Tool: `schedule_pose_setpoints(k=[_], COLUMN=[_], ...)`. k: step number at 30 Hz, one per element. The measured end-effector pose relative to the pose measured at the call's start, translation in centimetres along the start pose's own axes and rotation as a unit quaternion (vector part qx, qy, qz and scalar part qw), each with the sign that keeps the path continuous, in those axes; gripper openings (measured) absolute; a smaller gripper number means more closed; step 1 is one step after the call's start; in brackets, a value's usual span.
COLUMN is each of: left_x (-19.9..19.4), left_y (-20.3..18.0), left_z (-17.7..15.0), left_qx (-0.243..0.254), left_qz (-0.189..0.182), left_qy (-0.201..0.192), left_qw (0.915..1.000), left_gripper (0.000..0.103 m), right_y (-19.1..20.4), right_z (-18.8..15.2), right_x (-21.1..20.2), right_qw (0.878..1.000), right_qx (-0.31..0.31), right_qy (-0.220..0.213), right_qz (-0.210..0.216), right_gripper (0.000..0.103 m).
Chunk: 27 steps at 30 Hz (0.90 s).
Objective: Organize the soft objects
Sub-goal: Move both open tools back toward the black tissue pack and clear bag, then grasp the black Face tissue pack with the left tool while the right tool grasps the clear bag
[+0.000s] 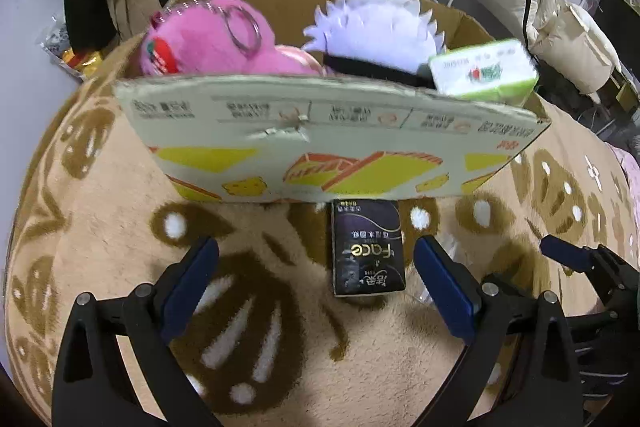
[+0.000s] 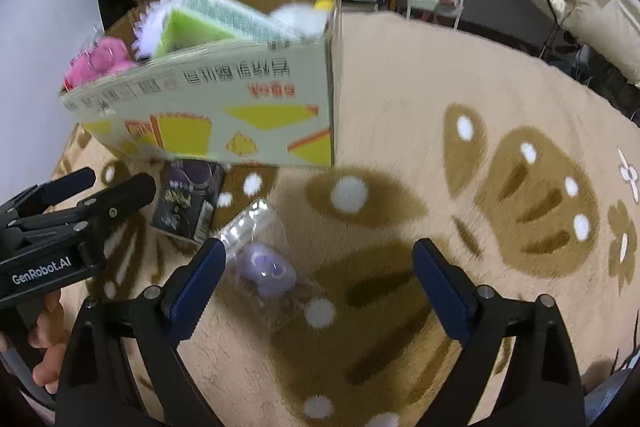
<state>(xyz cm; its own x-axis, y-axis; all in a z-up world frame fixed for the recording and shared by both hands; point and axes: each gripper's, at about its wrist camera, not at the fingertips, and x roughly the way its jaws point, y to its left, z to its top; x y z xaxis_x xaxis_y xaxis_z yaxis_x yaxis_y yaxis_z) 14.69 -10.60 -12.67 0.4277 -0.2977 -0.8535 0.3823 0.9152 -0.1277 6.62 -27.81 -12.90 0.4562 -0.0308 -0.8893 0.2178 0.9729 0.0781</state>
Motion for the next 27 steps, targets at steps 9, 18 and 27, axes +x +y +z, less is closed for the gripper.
schedule_pose_setpoints(k=[9, 18, 27], left_x=[1.9, 3.5, 5.4], left_y=[-0.4, -1.6, -2.5], left_z=[0.0, -0.3, -0.2], left_qx=[0.000, 0.016, 0.019], left_qz=[-0.009, -0.014, 0.008], left_qy=[0.022, 0.041, 0.058], left_qw=[0.9997, 0.9989, 0.9981], left_gripper=[0.097, 0.097, 0.097], right_y=[1.4, 3.2, 4.1], right_z=[-0.9, -1.9, -2.5], right_x=[2.5, 4.3, 5.2], right_qw=[0.998, 0.995, 0.995], right_qx=[-0.026, -0.053, -0.052], right_qy=[0.052, 0.087, 0.085], right_qz=[0.008, 0.000, -0.004], right_gripper=[0.098, 0.098, 0.096])
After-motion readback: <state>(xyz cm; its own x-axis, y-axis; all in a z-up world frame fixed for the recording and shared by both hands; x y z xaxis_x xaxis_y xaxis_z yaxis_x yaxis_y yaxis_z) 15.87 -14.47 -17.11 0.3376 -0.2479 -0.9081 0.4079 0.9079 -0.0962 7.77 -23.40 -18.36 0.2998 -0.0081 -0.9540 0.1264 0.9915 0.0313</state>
